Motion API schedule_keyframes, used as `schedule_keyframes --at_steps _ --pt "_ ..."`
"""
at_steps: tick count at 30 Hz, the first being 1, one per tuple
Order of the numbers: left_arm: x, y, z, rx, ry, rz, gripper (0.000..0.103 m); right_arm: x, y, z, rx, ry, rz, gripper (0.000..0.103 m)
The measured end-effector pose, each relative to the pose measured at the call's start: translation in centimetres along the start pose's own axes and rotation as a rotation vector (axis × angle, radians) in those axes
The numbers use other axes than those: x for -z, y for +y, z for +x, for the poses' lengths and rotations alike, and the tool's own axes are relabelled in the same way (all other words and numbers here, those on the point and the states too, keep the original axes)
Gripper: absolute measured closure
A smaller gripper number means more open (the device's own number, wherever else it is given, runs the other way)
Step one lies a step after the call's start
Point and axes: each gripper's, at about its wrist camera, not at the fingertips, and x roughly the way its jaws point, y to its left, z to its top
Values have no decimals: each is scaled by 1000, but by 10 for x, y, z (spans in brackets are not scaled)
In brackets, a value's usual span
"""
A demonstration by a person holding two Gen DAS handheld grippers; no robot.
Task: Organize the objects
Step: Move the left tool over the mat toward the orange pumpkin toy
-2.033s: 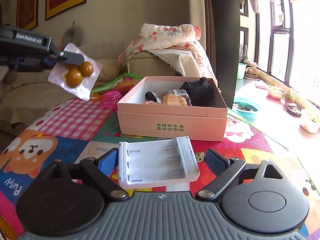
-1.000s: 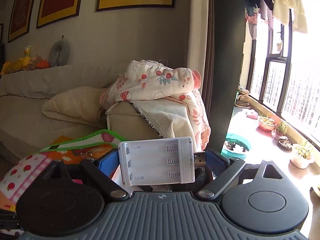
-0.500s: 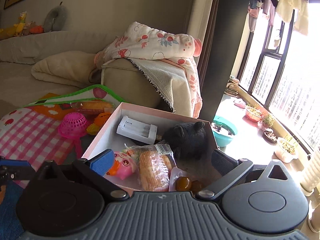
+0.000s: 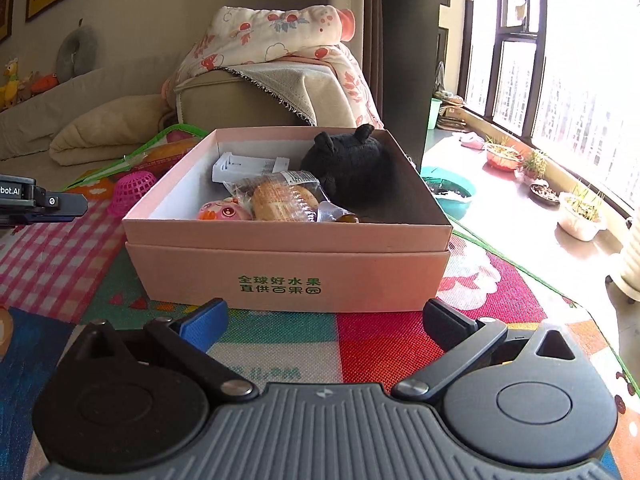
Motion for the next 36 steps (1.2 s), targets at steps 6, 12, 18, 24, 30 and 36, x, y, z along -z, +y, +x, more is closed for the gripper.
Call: schedule_keyframes --at_steps 6,12,18,24,30,36 --pt "-20 6 28 -20 1 -25 82 2 0 0 -4 1 6 0" --pt "-63 12 64 -116 -120 -27 82 1 -5 2 -14 4 40 0" --pt "-115 -8 140 -33 -12 51 82 0 -11 9 -25 37 81 0" --pt "-119 -18 205 -144 134 197 82 1 -17 8 -15 22 131 0" --pt "-77 -20 165 -50 177 403 82 1 -22 7 -32 13 157 0" --pt "-35 -20 98 86 218 429 82 1 -20 6 -22 6 152 0"
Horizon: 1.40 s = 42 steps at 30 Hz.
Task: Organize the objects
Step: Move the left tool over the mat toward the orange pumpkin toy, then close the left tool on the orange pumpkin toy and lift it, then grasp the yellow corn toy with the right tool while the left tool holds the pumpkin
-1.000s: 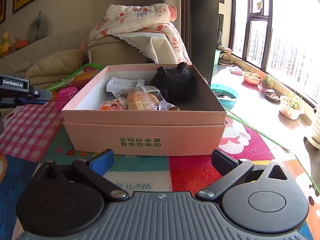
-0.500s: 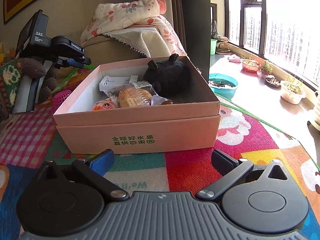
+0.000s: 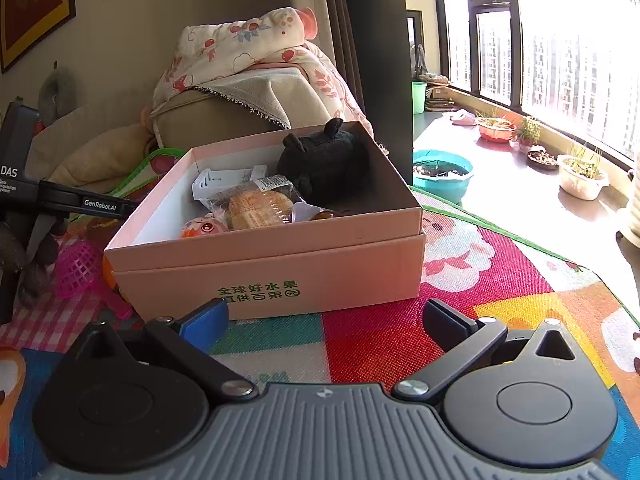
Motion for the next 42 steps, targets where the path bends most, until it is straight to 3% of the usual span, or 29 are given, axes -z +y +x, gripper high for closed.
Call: schedule_keyframes --at_steps 5,11,13,16,19,24,27,31,33,38,42 --pt "39 -23 -40 93 3 -25 81 0 0 0 11 -3 2 0" --pt "69 -22 -106 22 -167 -221 81 1 1 -1 27 -12 -3 0" --pt "78 -24 -123 29 -184 -263 81 1 2 -2 32 -13 -7 0" --pt "89 -39 -134 45 -171 -249 80 1 4 -1 41 -15 -13 0" --pt "92 -56 -130 -5 -175 -214 80 1 5 -2 49 -15 -21 0" --pt "89 -65 -110 -51 -135 -329 80 2 4 -4 53 -32 -18 0" --pt "89 -73 -103 -114 -150 -320 75 2 4 -5 50 -34 -20 0" --pt "88 -72 -92 -130 -128 -327 46 2 4 -6 44 -39 -20 0" --pt "88 -70 -88 -130 -109 -350 39 2 4 -6 43 -39 -21 0" --pt "92 -66 -79 -89 -74 -383 45 2 4 -6 40 -43 -21 0" --pt "101 -63 -95 -54 -117 -391 45 2 4 -6 42 -39 -21 0"
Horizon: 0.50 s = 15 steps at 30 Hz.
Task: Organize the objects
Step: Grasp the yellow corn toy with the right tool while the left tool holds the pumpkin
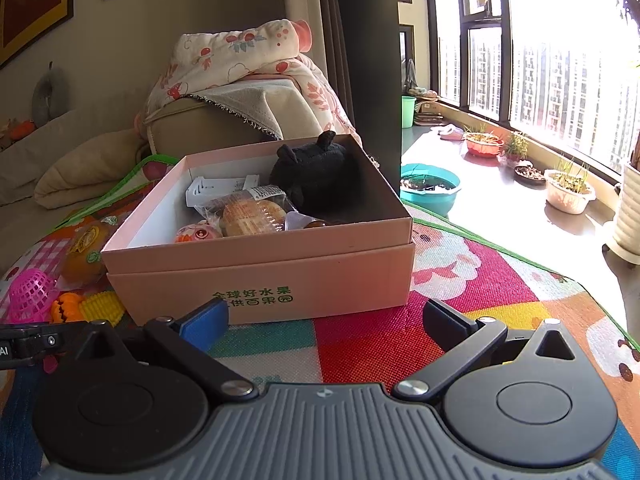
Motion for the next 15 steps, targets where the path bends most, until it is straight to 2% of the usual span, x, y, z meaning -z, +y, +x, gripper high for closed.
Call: schedule_keyframes --at_steps 4,7,10,12,14,15 --pt "6 12 -34 38 -32 31 45 -1 3 3 8 18 -14 0" --pt "20 27 -54 19 -30 61 45 1 14 -2 5 30 -46 0" --pt "31 49 -60 -30 -29 25 45 7 36 -11 -165 81 -44 0" --pt "32 65 -61 -16 -48 -53 45 10 63 -14 -217 94 -97 0" --pt "31 68 -62 -4 -66 -66 45 11 91 -15 -260 98 -165 1" --pt "31 67 -61 -4 -71 -51 45 10 104 -14 -272 96 -191 8"
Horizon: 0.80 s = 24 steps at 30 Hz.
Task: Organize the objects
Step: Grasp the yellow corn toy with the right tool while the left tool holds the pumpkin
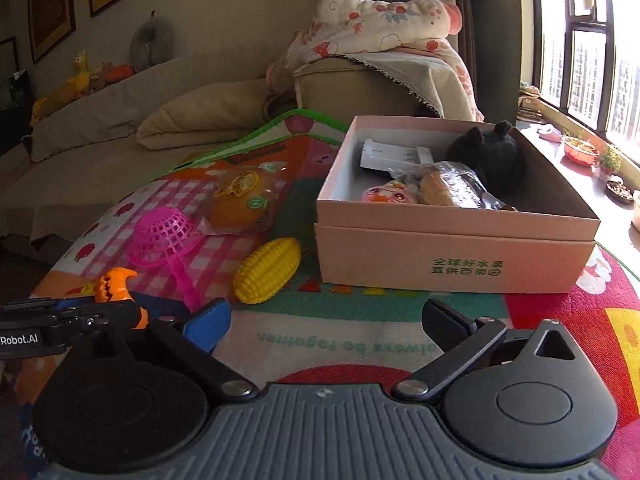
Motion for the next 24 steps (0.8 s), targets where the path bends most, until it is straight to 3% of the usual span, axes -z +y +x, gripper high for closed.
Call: schedule_keyframes --at_steps 6,8,11,17,23,24 --pt "3 -1 2 17 -1 12 45 -24 33 37 4 44 -40 28" --pt "4 -1 2 19 -1 13 45 -25 34 46 -12 90 -24 57" --pt "4 -2 3 22 1 19 45 -19 31 40 -11 97 -41 72" --pt "7 -10 3 52 17 25 45 4 9 -7 -49 105 -111 73" --pt "10 -43 10 130 61 83 45 36 -26 -44 17 149 -163 72" --pt "10 -50 12 141 69 91 45 39 -31 -50 30 142 -171 68"
